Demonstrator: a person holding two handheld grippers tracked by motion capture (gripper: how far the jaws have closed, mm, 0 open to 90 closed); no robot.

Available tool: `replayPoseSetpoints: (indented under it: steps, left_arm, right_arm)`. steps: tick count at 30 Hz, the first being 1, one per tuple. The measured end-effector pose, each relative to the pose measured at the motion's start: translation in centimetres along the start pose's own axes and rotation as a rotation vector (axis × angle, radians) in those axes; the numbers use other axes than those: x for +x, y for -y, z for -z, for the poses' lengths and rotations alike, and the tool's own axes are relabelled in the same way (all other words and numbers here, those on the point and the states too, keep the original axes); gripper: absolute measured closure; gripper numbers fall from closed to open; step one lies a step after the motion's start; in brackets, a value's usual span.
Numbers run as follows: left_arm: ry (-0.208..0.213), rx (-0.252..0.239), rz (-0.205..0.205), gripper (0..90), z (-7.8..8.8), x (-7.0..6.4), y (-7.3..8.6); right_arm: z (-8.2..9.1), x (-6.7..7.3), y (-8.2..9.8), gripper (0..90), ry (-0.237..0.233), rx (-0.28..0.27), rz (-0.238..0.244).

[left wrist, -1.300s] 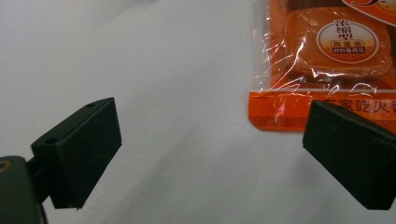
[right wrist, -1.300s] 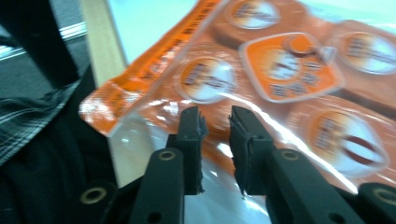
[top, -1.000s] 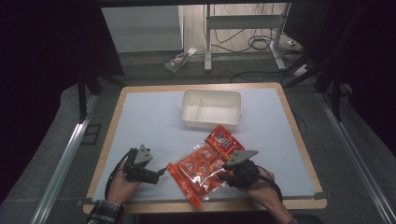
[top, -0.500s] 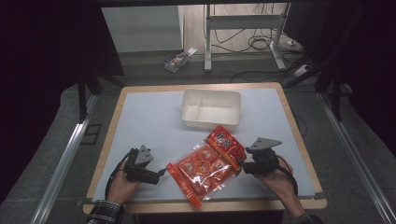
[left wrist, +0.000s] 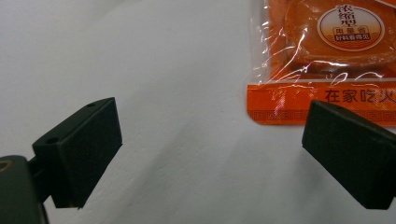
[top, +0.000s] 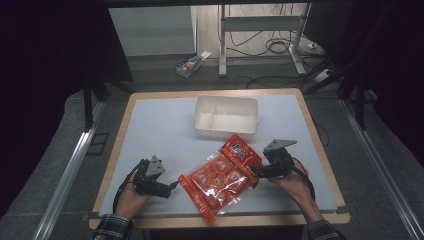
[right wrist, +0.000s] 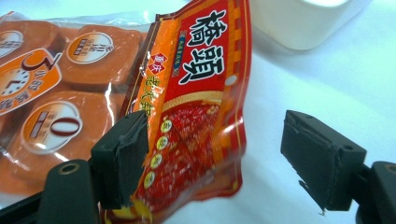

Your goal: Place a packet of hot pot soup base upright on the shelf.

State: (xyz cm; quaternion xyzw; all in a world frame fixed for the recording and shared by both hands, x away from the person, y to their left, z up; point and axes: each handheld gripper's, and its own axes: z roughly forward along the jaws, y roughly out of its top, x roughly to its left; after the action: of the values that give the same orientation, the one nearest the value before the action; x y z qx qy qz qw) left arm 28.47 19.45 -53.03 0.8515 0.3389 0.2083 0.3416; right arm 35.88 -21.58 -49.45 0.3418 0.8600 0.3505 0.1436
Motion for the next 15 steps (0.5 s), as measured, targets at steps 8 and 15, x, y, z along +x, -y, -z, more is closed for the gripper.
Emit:
replayPoseSetpoints:
  steps: [8, 15]
  left_arm:
    - [0.002, 0.006, -0.007, 4.7, 0.0, 0.0, 0.0]
    - [0.005, 0.011, -0.013, 5.0, -0.1, -0.1, 0.0]
  right_arm:
    - [-2.7, 0.5, -0.5, 40.0, -0.069, 0.08, -0.04]
    - [-4.2, 0.6, -1.2, 58.5, -0.142, 0.078, -0.073]
